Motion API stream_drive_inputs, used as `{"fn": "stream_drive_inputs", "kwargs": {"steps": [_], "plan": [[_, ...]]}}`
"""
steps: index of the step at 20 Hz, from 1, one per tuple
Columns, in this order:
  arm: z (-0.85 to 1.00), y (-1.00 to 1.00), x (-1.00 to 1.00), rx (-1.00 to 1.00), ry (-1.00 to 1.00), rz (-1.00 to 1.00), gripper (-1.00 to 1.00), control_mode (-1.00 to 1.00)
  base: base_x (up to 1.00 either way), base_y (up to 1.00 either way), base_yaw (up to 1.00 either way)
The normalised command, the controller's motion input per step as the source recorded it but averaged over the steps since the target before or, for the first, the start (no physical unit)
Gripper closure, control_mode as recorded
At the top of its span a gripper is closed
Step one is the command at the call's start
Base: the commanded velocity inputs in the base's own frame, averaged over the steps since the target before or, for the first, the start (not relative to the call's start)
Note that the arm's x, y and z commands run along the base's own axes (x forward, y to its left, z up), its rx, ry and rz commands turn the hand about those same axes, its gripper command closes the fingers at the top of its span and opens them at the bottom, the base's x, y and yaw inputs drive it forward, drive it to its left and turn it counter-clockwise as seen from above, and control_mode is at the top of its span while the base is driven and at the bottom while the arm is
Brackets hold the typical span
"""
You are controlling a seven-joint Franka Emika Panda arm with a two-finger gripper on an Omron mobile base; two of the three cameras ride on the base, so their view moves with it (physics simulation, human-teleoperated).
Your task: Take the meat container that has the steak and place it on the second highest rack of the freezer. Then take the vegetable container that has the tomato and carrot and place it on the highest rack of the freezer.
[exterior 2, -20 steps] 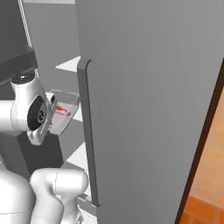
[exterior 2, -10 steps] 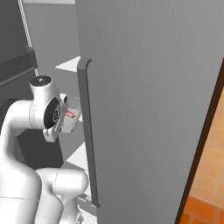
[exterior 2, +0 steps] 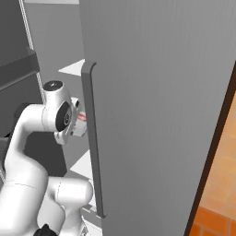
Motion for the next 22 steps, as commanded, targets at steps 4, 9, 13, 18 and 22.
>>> {"fn": "stream_drive_inputs", "kwargs": {"steps": [4, 9, 13, 18, 22], "plan": [[-0.23, -0.06, 0.58, 0.00, 0.00, -0.13, 1.00, -1.00, 0.00, 0.00, 0.00], [-0.30, -0.02, 0.61, -0.02, 0.00, -0.10, 1.00, -1.00, 0.00, 0.00, 0.00], [-0.21, -0.02, 0.67, 0.00, 0.00, -0.06, 1.00, -1.00, 0.00, 0.00, 0.00], [-0.20, -0.03, 0.69, 0.00, 0.00, -0.05, 1.00, -1.00, 0.00, 0.00, 0.00], [-0.20, -0.03, 0.65, 0.00, 0.00, -0.05, 1.00, -1.00, 0.00, 0.00, 0.00]]}}
